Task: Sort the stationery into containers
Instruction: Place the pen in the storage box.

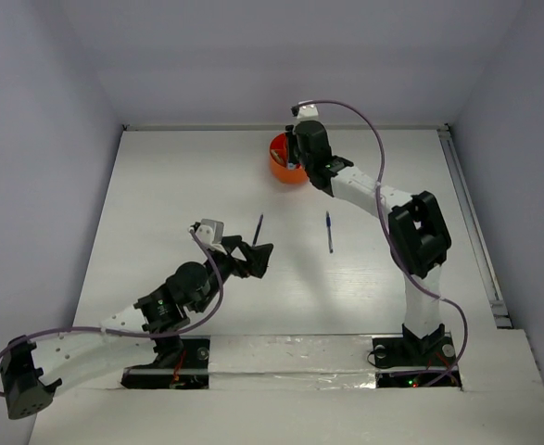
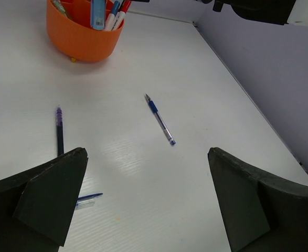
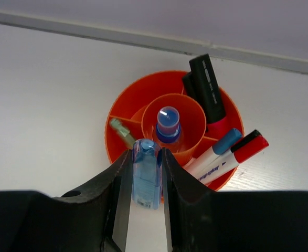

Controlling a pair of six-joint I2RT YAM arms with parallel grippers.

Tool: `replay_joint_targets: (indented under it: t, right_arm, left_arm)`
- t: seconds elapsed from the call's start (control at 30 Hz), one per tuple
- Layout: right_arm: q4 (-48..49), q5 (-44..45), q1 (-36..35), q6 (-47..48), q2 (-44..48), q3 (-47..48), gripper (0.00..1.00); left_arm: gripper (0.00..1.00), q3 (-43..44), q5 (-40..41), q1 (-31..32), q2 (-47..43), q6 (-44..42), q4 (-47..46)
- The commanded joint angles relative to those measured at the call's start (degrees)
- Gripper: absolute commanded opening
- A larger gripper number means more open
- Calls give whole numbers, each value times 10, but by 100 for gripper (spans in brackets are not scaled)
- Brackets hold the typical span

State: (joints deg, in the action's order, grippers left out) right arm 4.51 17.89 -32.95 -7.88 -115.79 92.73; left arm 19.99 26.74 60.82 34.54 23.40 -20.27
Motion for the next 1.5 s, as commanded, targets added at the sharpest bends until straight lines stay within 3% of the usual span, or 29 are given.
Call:
replay_joint_targets:
  t: [0.0,0.5,0.9,1.47]
  right_arm:
    - [59,29,2,33,-9,46,0]
    - [187,8,2,9,6,-48,0]
    - [209,39,2,-1,30,-126,0]
    - [107,51,46,-47,64,-127,0]
  left_arm:
    - [99,1,-6,4,11,-6,-50]
    - [99,1,-9,4,6,3,-48]
    - [99,6,-7,4,-4,2,-34]
    - [99,23,-41,4,21,30,-36]
